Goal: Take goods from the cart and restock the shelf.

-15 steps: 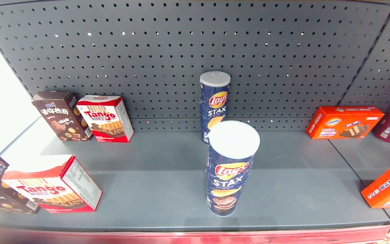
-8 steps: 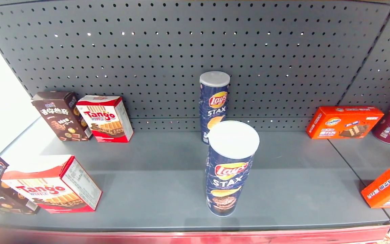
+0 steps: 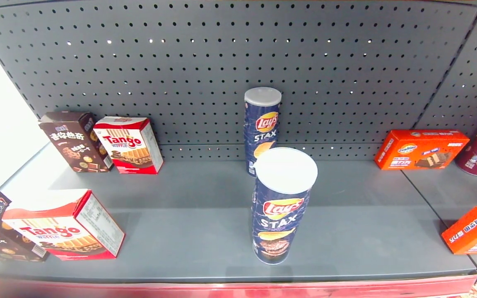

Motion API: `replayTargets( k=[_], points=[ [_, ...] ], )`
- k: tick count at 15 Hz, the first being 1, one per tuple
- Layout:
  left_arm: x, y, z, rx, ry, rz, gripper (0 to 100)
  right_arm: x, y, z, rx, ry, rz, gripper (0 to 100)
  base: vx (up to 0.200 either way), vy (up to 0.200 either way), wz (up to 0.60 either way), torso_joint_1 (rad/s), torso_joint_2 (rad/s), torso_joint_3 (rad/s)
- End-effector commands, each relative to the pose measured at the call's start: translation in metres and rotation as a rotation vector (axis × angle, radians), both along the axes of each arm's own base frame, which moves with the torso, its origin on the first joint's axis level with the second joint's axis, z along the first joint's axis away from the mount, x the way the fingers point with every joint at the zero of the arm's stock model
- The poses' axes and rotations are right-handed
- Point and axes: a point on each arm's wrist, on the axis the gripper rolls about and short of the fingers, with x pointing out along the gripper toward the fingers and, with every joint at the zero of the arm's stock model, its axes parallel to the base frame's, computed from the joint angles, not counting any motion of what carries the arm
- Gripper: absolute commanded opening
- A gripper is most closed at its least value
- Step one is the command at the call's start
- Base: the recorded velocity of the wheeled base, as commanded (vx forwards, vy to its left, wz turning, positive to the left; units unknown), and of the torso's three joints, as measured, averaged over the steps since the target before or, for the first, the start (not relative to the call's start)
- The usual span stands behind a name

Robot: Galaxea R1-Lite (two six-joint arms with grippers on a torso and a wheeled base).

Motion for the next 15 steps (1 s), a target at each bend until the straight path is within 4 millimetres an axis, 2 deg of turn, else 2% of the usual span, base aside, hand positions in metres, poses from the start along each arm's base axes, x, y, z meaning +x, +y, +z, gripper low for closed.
replayTargets(
  k=[1, 4, 8, 11, 13, 15],
  points=[
    [-0.0001, 0.0037, -0.0011, -0.023, 0.019, 0.167, 100, 0.0001, 0.0, 0.0001, 0.0, 0.001, 0.001, 100, 0.0, 0.0, 0.0, 0.0, 0.0, 0.0],
    [-0.0006, 0.004, -0.0021, 0.064, 0.043, 0.178, 100, 0.0001, 0.0, 0.0001, 0.0, 0.001, 0.001, 100, 0.0, 0.0, 0.0, 0.0, 0.0, 0.0],
    [0.0003, -0.002, -0.0057, 0.154, 0.048, -0.086, 100, 0.0001, 0.0, 0.0001, 0.0, 0.001, 0.001, 100, 0.0, 0.0, 0.0, 0.0, 0.0, 0.0],
    [0.0003, -0.002, -0.0057, 0.157, 0.048, -0.083, 100, 0.0001, 0.0, 0.0001, -0.002, 0.001, 0.001, 100, 0.0, 0.0, 0.0, 0.0, 0.0, 0.0],
    [0.0004, 0.0009, -0.0056, 0.15, 0.056, 0.045, 100, 0.0001, 0.0, -0.0001, -0.004, 0.002, 0.005, 100, 0.0, 0.0, 0.0, 0.0, 0.0, 0.0],
    [0.0004, 0.0014, -0.0056, 0.131, 0.058, 0.068, 100, 0.0002, 0.0, 0.0004, -0.026, -0.001, 0.009, 100, 0.0, 0.0, 0.0, 0.0, 0.0, 0.0]
  ],
)
